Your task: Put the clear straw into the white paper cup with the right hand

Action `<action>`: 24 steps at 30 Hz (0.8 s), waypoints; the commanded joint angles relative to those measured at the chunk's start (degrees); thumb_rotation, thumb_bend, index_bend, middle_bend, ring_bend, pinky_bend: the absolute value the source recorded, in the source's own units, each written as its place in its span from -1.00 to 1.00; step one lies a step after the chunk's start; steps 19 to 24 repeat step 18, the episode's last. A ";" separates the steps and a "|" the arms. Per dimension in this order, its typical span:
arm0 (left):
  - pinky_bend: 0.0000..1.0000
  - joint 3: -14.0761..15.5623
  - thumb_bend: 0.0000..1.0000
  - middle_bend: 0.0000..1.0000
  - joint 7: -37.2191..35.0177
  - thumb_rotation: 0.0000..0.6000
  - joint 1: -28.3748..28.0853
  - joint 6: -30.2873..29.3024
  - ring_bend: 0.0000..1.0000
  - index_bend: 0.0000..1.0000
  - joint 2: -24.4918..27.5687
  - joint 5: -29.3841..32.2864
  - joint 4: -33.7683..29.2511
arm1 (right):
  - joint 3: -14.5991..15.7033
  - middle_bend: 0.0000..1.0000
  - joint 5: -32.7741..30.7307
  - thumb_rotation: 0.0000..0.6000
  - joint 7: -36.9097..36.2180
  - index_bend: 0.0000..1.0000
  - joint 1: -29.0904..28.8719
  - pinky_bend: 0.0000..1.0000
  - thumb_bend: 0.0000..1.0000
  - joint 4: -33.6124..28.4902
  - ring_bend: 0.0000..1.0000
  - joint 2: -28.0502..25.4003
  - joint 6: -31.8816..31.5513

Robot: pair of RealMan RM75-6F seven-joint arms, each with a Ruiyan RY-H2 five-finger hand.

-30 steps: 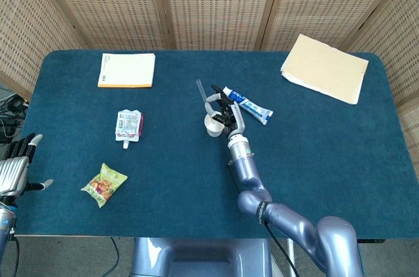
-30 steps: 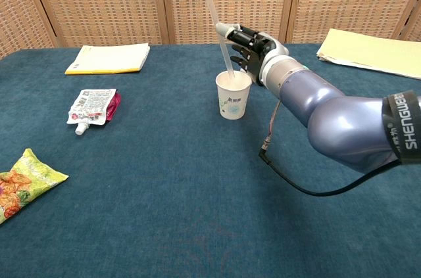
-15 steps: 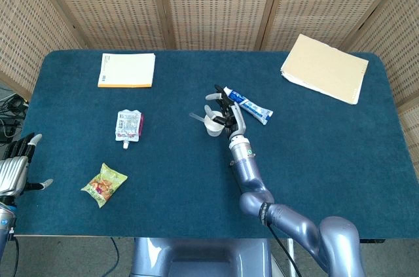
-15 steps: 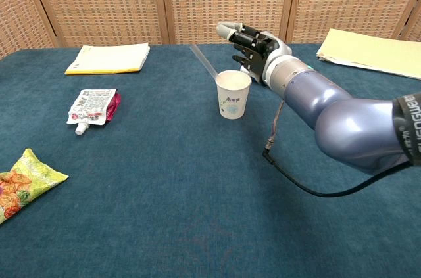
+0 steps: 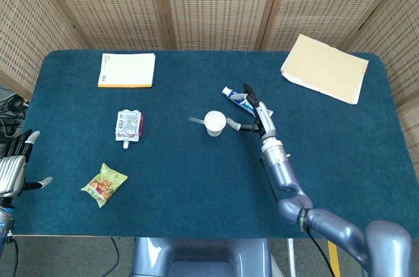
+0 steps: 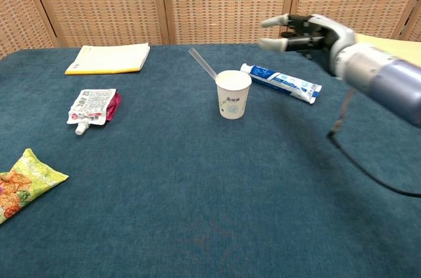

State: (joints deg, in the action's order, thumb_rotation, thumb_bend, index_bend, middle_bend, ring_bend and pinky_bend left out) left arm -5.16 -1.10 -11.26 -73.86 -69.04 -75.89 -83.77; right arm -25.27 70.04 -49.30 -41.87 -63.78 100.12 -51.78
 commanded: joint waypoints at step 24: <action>-1.00 1.79 -0.85 -1.00 4.44 1.00 2.16 -7.43 -1.00 -1.00 1.24 -6.56 -4.53 | 22.52 -1.00 7.14 1.00 52.38 -0.73 26.59 -1.00 -0.41 -22.27 -1.00 -26.04 -26.42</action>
